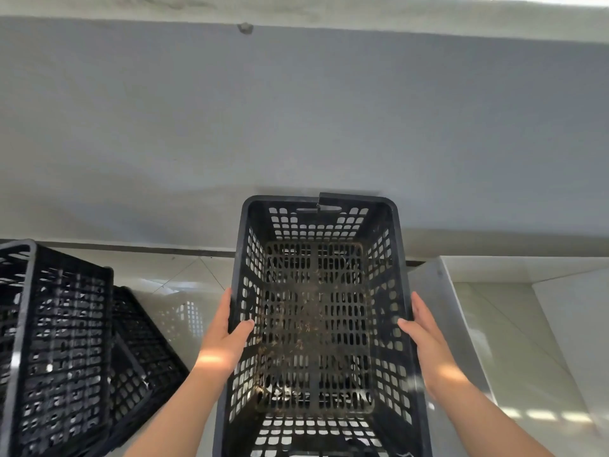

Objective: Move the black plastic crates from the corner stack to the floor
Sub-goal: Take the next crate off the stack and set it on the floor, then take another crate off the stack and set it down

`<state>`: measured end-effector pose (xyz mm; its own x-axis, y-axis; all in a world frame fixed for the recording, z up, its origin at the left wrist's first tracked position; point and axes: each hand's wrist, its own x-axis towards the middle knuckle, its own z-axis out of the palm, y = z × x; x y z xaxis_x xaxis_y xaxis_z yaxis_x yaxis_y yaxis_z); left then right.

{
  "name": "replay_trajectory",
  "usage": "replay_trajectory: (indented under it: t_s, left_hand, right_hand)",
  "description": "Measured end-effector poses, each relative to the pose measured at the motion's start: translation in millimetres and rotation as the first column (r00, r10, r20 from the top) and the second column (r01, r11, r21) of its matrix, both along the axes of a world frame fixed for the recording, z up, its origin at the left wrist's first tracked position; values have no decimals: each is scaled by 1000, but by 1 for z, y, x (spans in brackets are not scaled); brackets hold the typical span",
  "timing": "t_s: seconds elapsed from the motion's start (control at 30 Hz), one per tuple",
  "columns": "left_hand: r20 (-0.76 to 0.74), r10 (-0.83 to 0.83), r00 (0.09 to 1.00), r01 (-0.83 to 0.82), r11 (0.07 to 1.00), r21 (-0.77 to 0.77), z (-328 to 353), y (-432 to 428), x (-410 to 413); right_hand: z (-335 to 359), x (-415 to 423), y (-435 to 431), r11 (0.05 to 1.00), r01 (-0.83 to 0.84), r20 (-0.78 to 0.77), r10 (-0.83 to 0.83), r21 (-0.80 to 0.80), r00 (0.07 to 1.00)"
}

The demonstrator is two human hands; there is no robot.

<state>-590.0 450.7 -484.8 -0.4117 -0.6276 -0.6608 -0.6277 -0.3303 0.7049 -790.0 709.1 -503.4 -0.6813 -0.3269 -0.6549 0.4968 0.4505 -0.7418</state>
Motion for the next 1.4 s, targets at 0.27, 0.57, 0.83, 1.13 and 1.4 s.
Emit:
replay_trajectory:
  t_s: [0.27,0.57,0.83,1.13,1.4]
  left_hand:
    - [-157,45,987,-36,997,65,66,-4,3]
    - [-317,-36,948,30,999,-23,169,-8,1]
    - [-446,-68,892,29,995,-93,248,-19,6]
    - [-594,-169,786,78,981,-177,349,-28,37]
    - [-664,-261,700,89,955,-282,416,-38,79]
  right_hand:
    - [60,4,-20,999,2,-35,-4,-42,999]
    - [156,14,-50,976,-9,-117,-17,-216,993]
    - [265,33,-70,943,-57,-232,-22,-328,972]
    - [369,67,-76,894,-150,-410,-42,-423,911]
    - [429,115,-75,854,-150,-467,-119,-498,876]
